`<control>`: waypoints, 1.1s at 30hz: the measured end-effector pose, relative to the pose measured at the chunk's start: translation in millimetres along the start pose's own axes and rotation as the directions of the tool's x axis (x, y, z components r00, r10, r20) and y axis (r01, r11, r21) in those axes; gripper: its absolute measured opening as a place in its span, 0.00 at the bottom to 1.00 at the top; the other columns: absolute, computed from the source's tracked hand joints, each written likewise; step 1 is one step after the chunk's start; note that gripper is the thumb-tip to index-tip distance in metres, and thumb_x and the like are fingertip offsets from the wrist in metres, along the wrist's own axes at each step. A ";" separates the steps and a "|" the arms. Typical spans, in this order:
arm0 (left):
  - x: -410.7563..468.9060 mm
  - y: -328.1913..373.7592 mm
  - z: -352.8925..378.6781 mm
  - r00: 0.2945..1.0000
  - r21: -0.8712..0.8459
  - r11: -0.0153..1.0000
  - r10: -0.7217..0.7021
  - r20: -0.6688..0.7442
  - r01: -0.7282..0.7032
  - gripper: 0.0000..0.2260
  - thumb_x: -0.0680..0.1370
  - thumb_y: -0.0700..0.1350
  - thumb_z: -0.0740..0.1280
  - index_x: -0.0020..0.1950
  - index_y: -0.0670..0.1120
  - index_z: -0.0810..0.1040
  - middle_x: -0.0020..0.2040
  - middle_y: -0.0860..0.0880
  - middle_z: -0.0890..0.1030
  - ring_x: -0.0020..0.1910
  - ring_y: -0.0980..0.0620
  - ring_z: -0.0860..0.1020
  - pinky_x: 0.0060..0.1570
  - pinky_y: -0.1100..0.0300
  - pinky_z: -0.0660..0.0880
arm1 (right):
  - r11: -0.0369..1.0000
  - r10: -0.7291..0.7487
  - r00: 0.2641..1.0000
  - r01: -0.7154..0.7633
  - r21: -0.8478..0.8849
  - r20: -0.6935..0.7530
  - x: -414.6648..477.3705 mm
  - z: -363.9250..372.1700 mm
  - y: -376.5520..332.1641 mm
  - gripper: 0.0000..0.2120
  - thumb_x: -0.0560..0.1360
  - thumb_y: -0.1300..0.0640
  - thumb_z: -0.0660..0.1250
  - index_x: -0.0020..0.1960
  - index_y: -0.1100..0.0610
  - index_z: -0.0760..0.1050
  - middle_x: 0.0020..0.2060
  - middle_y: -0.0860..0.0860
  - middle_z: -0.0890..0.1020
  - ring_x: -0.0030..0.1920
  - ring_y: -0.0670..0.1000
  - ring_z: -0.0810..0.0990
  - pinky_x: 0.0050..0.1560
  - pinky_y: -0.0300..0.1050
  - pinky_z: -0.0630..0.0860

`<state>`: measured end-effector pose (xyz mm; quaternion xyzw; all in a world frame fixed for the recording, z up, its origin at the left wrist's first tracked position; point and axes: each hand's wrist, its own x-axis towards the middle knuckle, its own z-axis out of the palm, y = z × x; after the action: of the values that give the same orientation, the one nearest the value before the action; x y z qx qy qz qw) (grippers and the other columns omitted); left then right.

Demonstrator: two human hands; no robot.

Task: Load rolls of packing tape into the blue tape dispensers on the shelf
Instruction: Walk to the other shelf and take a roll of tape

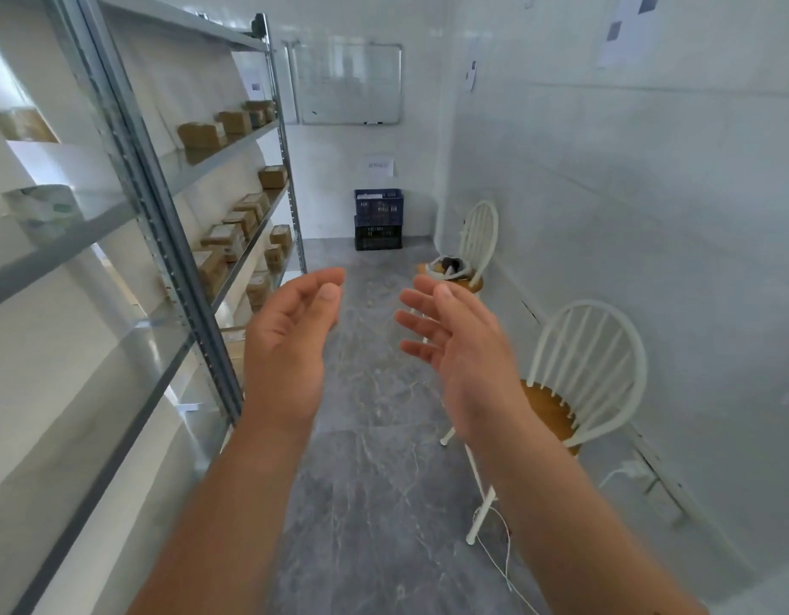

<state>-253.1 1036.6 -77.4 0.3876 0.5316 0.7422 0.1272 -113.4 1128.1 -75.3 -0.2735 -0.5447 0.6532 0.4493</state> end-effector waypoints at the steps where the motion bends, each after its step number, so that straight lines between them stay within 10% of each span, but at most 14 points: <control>1: 20.3 -6.2 -1.4 1.000 -0.001 1.000 -0.001 0.007 0.001 0.13 0.80 0.53 0.67 0.61 0.52 0.85 0.58 0.58 0.87 0.61 0.57 0.83 0.64 0.50 0.79 | 1.000 0.004 1.000 -0.004 -0.005 -0.010 18.3 7.5 1.1 0.16 0.75 0.42 0.65 0.58 0.45 0.84 0.55 0.47 0.88 0.57 0.49 0.87 0.55 0.52 0.82; 18: 254.7 -126.3 6.4 0.992 0.002 0.999 -0.042 0.118 0.042 0.17 0.77 0.56 0.68 0.65 0.56 0.84 0.63 0.59 0.85 0.65 0.58 0.81 0.68 0.48 0.77 | 0.999 -0.031 0.994 0.028 -0.032 -0.104 254.9 68.1 42.7 0.19 0.75 0.42 0.63 0.62 0.45 0.81 0.62 0.46 0.85 0.62 0.47 0.84 0.63 0.53 0.81; 33: 441.6 -237.5 126.4 0.996 0.048 0.997 -0.059 -0.059 0.062 0.13 0.79 0.48 0.69 0.63 0.50 0.85 0.61 0.53 0.87 0.63 0.54 0.83 0.65 0.52 0.79 | 1.000 -0.016 0.998 0.015 0.028 0.057 523.7 12.6 70.1 0.13 0.76 0.41 0.64 0.55 0.39 0.85 0.58 0.41 0.87 0.60 0.44 0.85 0.57 0.49 0.81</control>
<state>-510.9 1484.8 -76.8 0.3529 0.5650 0.7353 0.1248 -378.3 1585.4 -70.0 -0.2441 -0.5505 0.6647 0.4421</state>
